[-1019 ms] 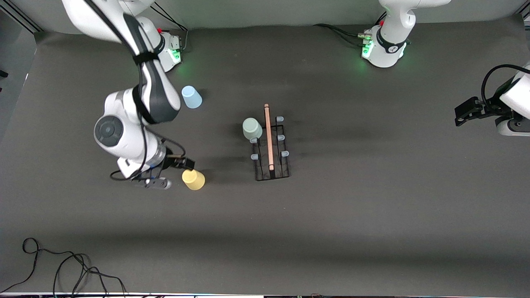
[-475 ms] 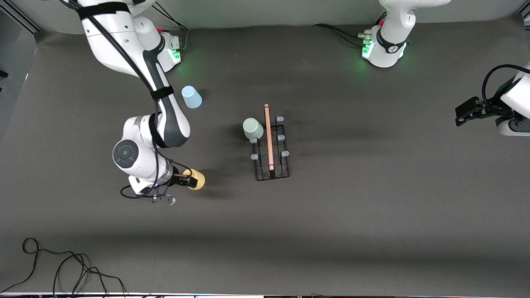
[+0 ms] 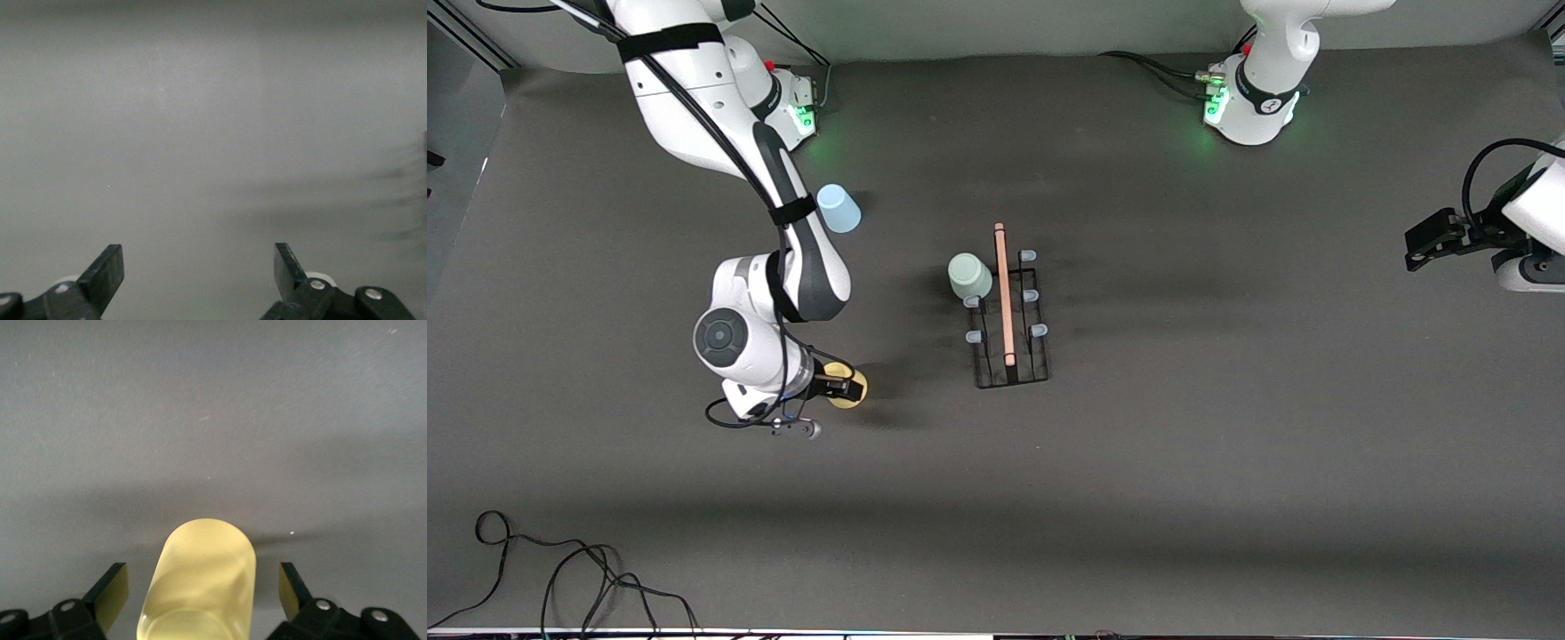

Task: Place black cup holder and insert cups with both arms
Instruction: 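Grasp the yellow cup with the right gripper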

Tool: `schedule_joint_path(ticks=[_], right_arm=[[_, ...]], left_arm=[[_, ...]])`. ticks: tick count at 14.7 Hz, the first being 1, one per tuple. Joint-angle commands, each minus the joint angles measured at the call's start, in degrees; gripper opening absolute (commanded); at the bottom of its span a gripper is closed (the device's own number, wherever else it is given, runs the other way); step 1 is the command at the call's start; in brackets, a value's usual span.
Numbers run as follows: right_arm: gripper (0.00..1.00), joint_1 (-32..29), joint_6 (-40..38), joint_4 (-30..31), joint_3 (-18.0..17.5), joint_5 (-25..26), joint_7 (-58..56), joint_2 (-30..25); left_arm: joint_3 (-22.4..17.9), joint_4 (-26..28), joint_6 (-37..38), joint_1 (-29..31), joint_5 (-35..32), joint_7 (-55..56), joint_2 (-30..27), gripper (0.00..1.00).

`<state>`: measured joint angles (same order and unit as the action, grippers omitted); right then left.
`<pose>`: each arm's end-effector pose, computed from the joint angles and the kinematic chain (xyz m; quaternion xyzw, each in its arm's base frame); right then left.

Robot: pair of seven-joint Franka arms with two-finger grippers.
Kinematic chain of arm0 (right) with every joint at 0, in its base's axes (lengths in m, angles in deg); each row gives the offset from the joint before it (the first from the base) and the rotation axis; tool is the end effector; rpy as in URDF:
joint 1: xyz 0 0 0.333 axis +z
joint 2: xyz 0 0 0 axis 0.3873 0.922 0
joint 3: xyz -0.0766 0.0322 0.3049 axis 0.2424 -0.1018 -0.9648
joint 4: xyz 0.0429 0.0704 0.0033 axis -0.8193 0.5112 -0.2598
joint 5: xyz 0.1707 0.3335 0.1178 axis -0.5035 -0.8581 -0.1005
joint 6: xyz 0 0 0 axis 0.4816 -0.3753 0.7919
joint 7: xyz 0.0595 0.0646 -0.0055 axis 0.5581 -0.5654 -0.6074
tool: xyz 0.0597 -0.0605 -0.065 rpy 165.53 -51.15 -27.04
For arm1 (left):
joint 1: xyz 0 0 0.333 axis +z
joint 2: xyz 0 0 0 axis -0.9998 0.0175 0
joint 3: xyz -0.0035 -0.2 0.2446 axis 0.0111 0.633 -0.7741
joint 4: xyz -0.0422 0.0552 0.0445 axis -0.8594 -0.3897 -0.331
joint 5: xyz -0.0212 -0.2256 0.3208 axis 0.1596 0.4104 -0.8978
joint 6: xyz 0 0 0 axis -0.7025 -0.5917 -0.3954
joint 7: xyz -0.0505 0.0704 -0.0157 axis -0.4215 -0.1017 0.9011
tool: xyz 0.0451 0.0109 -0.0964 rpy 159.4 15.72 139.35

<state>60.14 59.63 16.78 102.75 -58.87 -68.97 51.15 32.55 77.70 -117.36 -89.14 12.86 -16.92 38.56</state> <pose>0.6190 0.1982 0.2146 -0.9959 0.0873 0.0162 0.0174 0.5555 -0.0074 0.5991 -0.9992 0.0334 -0.0003 0.0201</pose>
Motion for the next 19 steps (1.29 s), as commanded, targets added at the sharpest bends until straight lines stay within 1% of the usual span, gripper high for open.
schedule_joint_path(ticks=[1,2,3,4,7,10,13,15,16,19], right_arm=[[0.88,1.1,0.7,-0.3,0.4,-1.8,-1.1,0.9],[0.52,1.1,0.5,-0.2,0.4,-1.8,-1.2,0.7],[0.1,1.0,0.0,-0.2,0.4,-1.8,-1.2,0.3],[0.0,1.0,-0.1,-0.1,0.4,-1.7,-1.2,-0.1],[0.0,1.1,-2.2,-0.6,0.5,-1.7,-0.7,-2.6],[0.0,1.1,-7.7,-0.8,1.2,-1.5,0.0,-7.5],[0.0,1.2,-11.2,-2.3,0.8,-1.3,4.5,-11.3],[0.0,1.7,-14.4,-6.2,0.5,-1.2,10.0,-11.2],[0.0,3.2,-15.6,-8.0,0.5,-1.2,12.4,-10.9],[0.0,6.7,-15.8,-10.7,0.5,-1.2,21.7,-10.5]], left_arm=[[-0.2,-0.4,0.2,-0.3,-0.9,-0.2,-0.2,1.0],[-0.2,-0.4,0.2,-0.3,-0.9,-0.2,-0.2,1.0],[-0.2,-0.4,0.1,-0.3,-0.9,-0.2,-0.2,1.0],[-0.2,-0.5,0.1,-0.3,-0.9,-0.2,0.0,1.0],[-0.2,-0.6,0.1,-0.4,-1.0,-0.1,0.0,1.0],[-0.2,-0.7,0.0,-0.5,-1.0,-0.1,0.1,1.0],[-0.2,-0.8,0.0,-0.6,-1.0,0.2,0.1,1.0],[-0.1,-0.9,0.0,-0.7,-1.0,0.5,0.2,1.0],[-0.1,-1.0,0.0,-0.7,-1.0,0.5,0.2,1.0],[-0.1,-1.1,-0.4,-0.6,-1.0,0.5,0.3,1.0]])
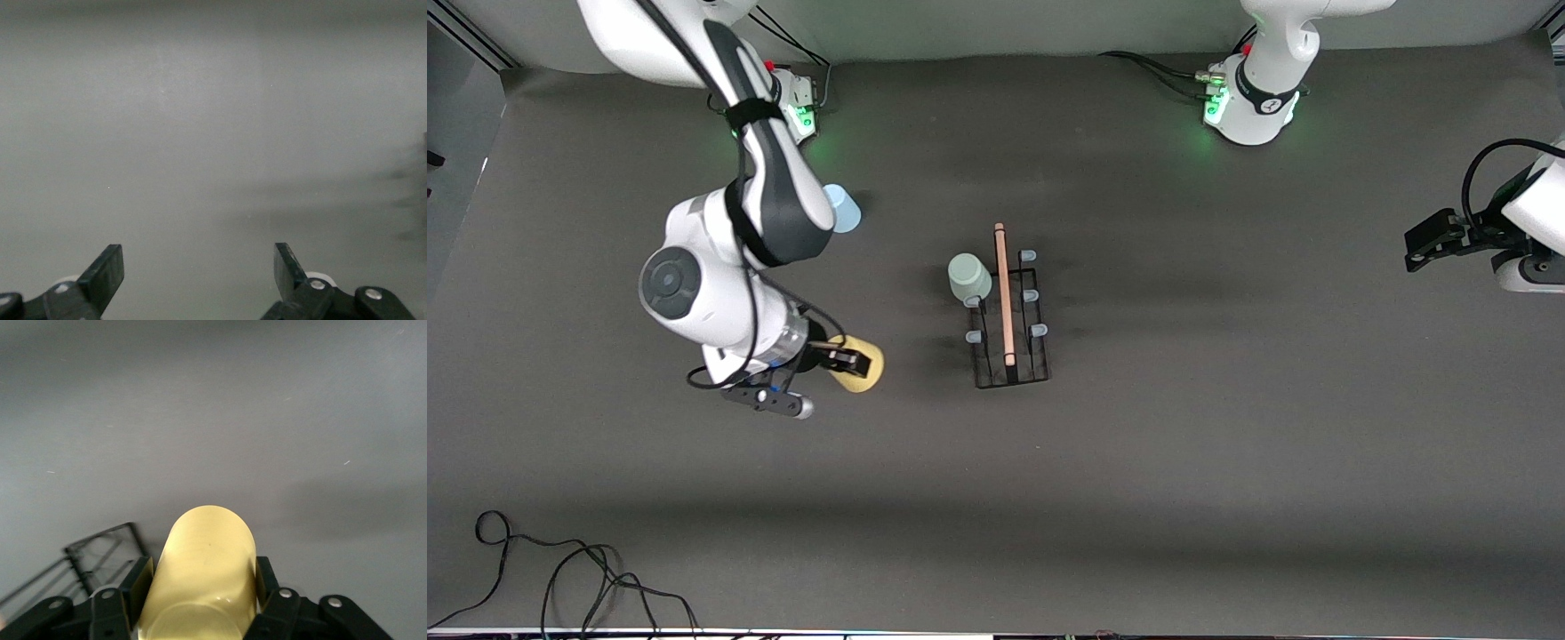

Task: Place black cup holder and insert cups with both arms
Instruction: 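Grasp the yellow cup with the right gripper, then carry the yellow cup to the rack and set it on a peg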

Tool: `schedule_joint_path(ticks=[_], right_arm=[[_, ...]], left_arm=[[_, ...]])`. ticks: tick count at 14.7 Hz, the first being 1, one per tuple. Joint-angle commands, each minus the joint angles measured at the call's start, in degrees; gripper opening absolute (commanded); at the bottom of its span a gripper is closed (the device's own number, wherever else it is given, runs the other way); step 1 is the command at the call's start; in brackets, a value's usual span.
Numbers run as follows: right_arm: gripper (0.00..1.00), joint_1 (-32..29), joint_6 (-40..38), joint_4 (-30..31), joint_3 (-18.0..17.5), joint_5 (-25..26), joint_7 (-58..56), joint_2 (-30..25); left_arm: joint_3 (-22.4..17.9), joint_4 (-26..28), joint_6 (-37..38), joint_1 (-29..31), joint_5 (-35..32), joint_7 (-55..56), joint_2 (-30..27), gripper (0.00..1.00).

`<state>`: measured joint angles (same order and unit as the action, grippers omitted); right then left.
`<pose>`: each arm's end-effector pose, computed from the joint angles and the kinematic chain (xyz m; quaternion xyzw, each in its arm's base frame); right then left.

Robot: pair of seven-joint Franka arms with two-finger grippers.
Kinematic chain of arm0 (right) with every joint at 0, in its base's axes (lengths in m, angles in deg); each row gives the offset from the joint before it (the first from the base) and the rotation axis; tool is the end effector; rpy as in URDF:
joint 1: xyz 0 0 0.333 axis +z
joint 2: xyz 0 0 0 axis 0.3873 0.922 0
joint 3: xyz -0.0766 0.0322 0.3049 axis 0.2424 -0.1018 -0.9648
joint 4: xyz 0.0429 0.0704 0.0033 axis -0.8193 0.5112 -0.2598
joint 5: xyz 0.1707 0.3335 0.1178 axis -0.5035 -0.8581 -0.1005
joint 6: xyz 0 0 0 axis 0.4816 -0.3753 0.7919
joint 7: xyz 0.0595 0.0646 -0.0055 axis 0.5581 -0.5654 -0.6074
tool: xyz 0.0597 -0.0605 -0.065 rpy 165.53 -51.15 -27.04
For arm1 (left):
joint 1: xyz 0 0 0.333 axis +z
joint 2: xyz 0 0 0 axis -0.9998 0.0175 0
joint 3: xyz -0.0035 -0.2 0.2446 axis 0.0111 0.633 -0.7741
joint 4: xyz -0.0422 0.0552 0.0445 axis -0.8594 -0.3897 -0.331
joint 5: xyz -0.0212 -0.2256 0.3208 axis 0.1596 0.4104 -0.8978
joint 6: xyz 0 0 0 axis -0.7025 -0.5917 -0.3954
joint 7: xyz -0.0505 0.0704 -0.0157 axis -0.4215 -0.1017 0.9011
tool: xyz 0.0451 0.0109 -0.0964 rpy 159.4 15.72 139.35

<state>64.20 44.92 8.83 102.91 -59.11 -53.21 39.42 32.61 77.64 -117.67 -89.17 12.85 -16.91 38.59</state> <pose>0.6128 0.2679 0.3814 -0.9826 0.1620 0.0194 0.0887 0.5562 -0.0083 0.5998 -0.9992 0.0341 -0.0033 0.0202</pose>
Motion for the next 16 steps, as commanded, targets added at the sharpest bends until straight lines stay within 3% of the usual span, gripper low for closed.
schedule_joint_path(ticks=[1,7,16], right_arm=[[0.0,4.2,-1.1,-3.7,0.3,-1.0,8.9,1.7],[0.0,8.9,-0.3,-8.7,0.3,-0.9,19.1,5.7],[0.0,12.3,8.0,-9.5,0.3,-1.2,23.0,11.7]], left_arm=[[-0.2,-1.1,-0.2,-0.5,-0.9,0.5,0.2,1.0],[0.0,-1.0,0.3,-0.8,-0.9,0.9,0.2,1.0],[0.2,-1.0,0.7,-1.1,-0.9,1.2,0.1,1.0]])
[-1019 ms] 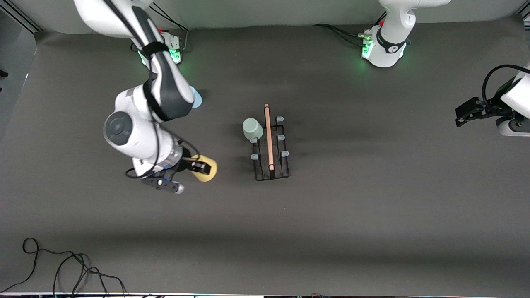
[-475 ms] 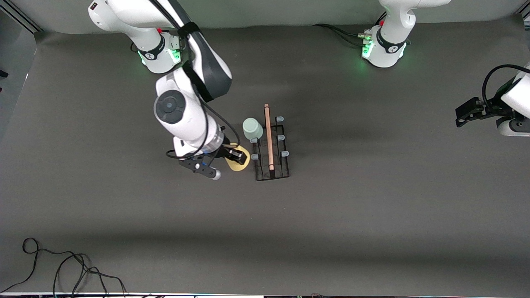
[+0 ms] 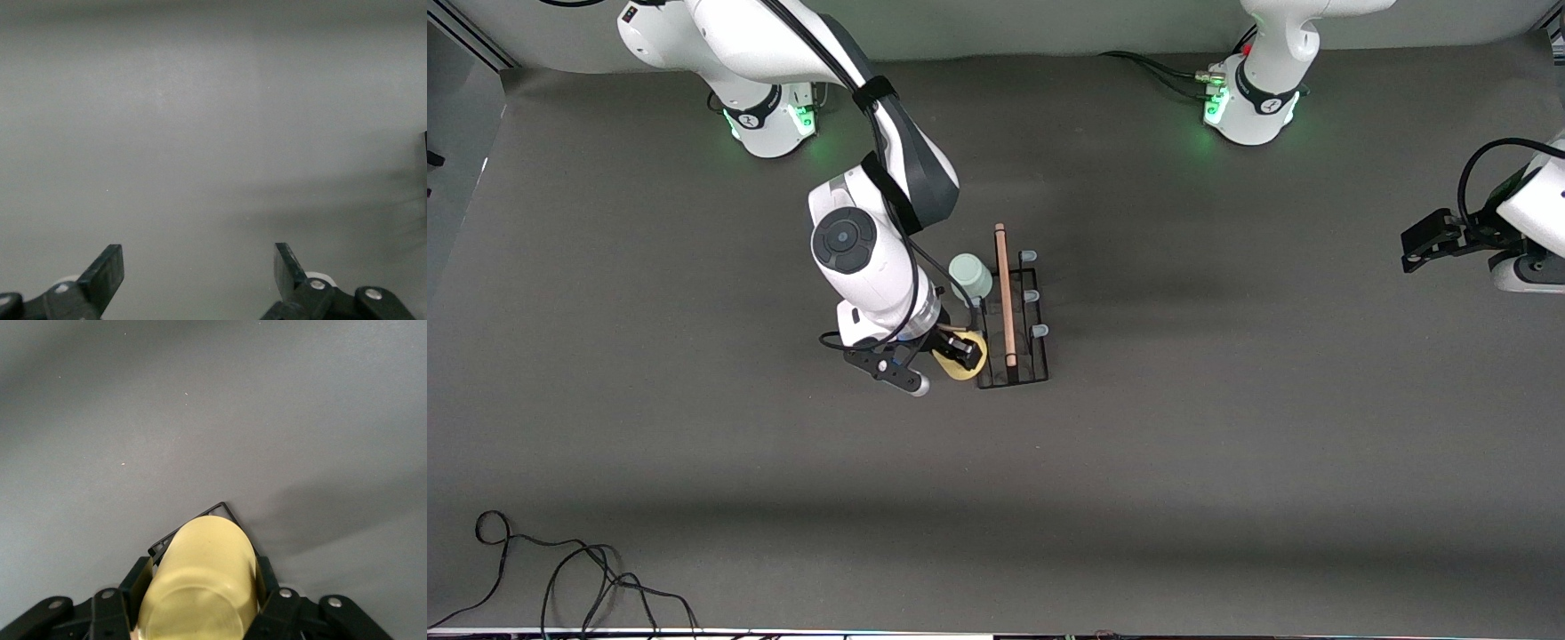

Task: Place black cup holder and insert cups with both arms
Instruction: 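Carry the yellow cup to the rack and set it on a peg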

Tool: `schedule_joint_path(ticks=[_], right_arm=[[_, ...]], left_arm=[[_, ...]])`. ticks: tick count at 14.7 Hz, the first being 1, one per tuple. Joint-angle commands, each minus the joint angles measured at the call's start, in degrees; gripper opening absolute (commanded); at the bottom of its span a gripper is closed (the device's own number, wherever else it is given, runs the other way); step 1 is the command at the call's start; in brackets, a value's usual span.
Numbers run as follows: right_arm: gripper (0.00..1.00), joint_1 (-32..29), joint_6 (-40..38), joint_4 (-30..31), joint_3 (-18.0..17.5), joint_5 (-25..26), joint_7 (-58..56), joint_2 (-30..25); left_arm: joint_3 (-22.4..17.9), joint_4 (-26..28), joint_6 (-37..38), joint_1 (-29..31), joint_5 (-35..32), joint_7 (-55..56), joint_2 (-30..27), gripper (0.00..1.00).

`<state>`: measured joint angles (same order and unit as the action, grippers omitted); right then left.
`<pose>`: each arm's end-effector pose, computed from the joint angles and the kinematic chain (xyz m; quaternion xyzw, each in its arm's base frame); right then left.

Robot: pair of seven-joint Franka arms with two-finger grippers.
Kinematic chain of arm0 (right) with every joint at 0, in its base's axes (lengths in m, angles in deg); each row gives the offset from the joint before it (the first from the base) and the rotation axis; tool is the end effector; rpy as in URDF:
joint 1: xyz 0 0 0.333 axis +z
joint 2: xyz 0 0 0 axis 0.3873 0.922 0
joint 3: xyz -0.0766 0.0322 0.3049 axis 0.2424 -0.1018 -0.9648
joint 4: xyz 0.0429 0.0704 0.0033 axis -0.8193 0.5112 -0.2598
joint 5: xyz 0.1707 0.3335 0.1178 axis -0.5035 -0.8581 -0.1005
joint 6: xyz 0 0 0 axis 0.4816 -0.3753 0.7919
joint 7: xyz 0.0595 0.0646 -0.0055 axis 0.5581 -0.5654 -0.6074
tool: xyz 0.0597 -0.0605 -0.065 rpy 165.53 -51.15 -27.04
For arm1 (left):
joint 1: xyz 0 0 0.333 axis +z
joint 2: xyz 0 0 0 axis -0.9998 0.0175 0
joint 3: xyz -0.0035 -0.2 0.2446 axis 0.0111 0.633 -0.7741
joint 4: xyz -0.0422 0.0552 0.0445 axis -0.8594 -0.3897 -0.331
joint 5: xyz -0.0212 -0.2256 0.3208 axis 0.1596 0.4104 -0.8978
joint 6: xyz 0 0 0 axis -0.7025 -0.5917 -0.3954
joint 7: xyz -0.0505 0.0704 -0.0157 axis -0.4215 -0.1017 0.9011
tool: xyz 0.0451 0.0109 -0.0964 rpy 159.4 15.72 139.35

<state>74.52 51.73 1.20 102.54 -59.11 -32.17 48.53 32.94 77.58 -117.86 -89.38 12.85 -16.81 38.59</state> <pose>0.5849 0.4078 0.3493 -0.9657 0.2428 -0.0147 0.0911 0.5565 -0.0136 0.6006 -0.9991 0.0380 -0.0056 0.0202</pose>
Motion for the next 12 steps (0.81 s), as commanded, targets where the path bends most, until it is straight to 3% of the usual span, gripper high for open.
schedule_joint_path(ticks=[1,7,8,10,11,12], right_arm=[[0.0,2.1,1.3,-1.9,0.7,-1.3,2.0,3.2],[0.0,3.5,1.9,-1.6,0.8,-0.7,2.5,3.2],[0.08,3.6,1.9,-1.6,0.8,-0.7,2.5,3.3],[0.66,3.6,1.9,-1.5,0.8,-0.6,2.7,3.4],[0.9,3.6,1.9,-1.5,0.8,-0.6,2.9,3.4],[1.0,3.6,1.9,-1.5,0.8,-0.6,3.6,3.4]], left_arm=[[-0.1,-0.9,1.0,-0.9,-0.9,1.1,0.1,1.0],[-0.1,-0.9,0.8,-0.9,-0.9,1.1,0.1,1.0],[0.0,-0.9,0.8,-0.9,-0.9,1.2,0.1,1.0],[0.0,-0.9,0.9,-0.9,-0.9,1.2,0.1,1.0],[0.0,-0.9,0.8,-0.9,-0.9,1.4,0.1,1.0],[0.0,-0.9,0.7,-0.9,-0.9,1.5,0.1,1.0]])
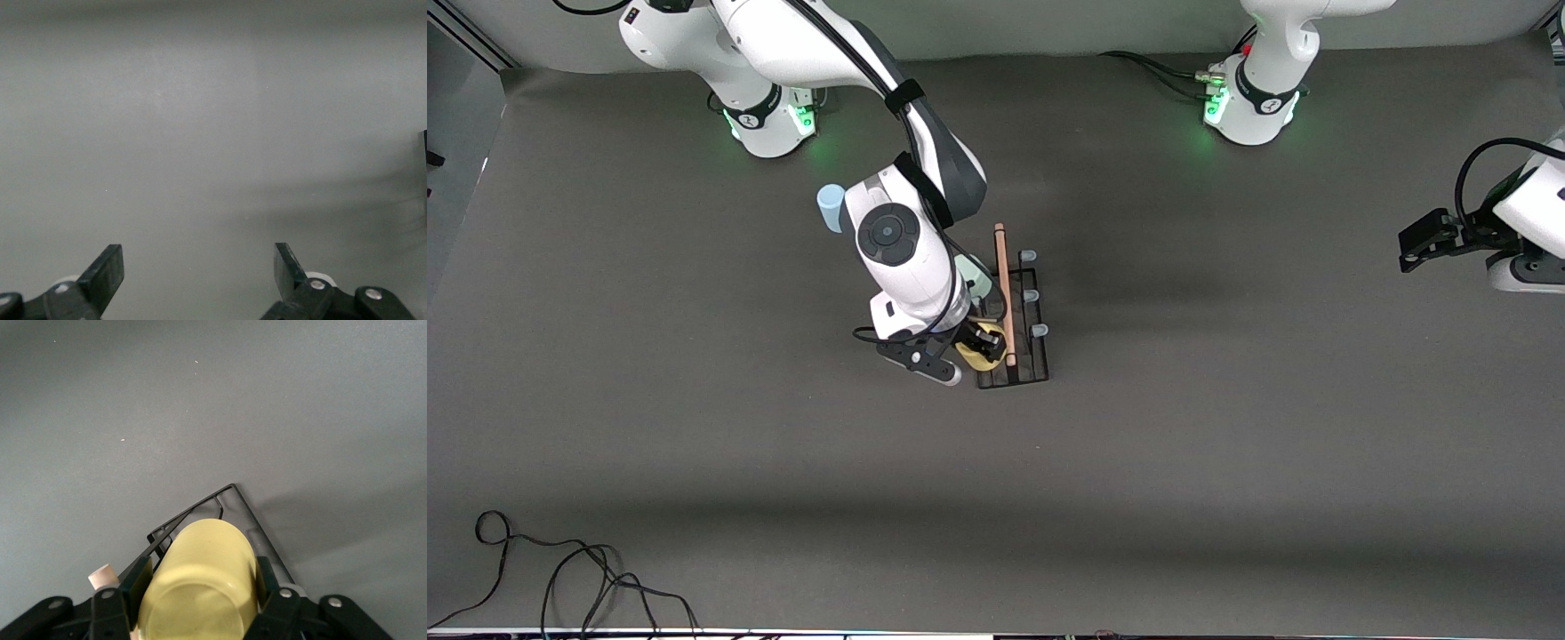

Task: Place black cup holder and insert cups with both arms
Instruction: 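Carry the yellow cup to the rack and set it on a peg, then open the right gripper and withdraw it from the rack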

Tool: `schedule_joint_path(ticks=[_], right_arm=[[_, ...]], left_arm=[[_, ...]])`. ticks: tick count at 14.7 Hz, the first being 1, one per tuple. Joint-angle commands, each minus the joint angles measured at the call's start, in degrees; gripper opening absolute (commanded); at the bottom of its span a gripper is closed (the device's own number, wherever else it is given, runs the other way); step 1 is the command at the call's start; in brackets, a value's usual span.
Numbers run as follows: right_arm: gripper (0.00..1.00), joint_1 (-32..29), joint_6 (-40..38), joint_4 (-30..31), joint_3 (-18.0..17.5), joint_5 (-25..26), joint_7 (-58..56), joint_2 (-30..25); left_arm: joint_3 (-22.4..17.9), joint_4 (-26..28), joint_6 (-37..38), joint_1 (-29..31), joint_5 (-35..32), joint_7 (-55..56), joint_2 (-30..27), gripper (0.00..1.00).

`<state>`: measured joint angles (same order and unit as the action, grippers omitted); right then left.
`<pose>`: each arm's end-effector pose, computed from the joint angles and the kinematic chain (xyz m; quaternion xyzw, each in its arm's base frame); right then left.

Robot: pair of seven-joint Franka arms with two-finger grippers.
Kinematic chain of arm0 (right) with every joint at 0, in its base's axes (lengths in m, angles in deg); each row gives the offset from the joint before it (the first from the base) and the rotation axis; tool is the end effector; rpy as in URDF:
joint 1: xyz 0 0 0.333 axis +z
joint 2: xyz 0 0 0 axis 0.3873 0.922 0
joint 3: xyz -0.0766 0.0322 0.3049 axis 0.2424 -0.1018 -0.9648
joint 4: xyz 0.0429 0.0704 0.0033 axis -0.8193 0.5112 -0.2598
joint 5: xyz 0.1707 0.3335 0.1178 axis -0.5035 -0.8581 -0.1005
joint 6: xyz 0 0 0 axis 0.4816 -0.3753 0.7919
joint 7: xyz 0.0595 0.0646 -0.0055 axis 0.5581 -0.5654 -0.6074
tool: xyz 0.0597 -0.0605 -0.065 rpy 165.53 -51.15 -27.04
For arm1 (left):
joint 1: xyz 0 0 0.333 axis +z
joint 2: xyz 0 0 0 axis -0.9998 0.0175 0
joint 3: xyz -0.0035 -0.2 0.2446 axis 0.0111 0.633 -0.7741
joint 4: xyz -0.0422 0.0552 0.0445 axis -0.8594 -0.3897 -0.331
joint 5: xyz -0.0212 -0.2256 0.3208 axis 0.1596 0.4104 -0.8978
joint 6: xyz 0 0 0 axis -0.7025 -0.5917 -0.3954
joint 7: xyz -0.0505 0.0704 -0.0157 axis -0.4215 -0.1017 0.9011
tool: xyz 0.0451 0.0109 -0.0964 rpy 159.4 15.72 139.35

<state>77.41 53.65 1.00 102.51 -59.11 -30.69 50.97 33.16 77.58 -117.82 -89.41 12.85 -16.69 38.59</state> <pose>0.5669 0.4389 0.3251 -0.9690 0.2318 -0.0172 0.0838 0.5564 -0.0160 0.6005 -0.9990 0.0391 -0.0053 0.0202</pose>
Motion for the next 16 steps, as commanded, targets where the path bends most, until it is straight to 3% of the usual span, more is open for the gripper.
schedule_joint_path(ticks=[1,6,8,11,16], right_arm=[[1.0,0.7,0.0,-1.3,0.9,-0.6,2.3,0.9],[1.0,0.7,0.0,-1.4,1.0,-0.6,2.1,0.7],[1.0,0.0,-2.4,-1.5,1.7,1.5,1.4,-0.4],[1.0,-3.4,-12.0,-3.8,1.7,9.0,-3.4,-4.0],[1.0,-9.4,-28.7,-5.2,4.3,9.4,-17.5,-13.3]], left_arm=[[-0.2,-0.9,0.7,-0.8,-0.9,1.4,0.1,1.0],[-0.3,-1.0,0.8,-0.8,-0.9,1.4,0.1,1.0],[-0.2,-0.9,0.7,-0.9,-0.9,2.3,0.1,1.0],[-0.2,-1.0,0.7,-0.9,-0.9,2.4,0.1,1.0],[-0.2,-1.2,0.6,-0.8,-0.9,2.4,0.2,1.0]])
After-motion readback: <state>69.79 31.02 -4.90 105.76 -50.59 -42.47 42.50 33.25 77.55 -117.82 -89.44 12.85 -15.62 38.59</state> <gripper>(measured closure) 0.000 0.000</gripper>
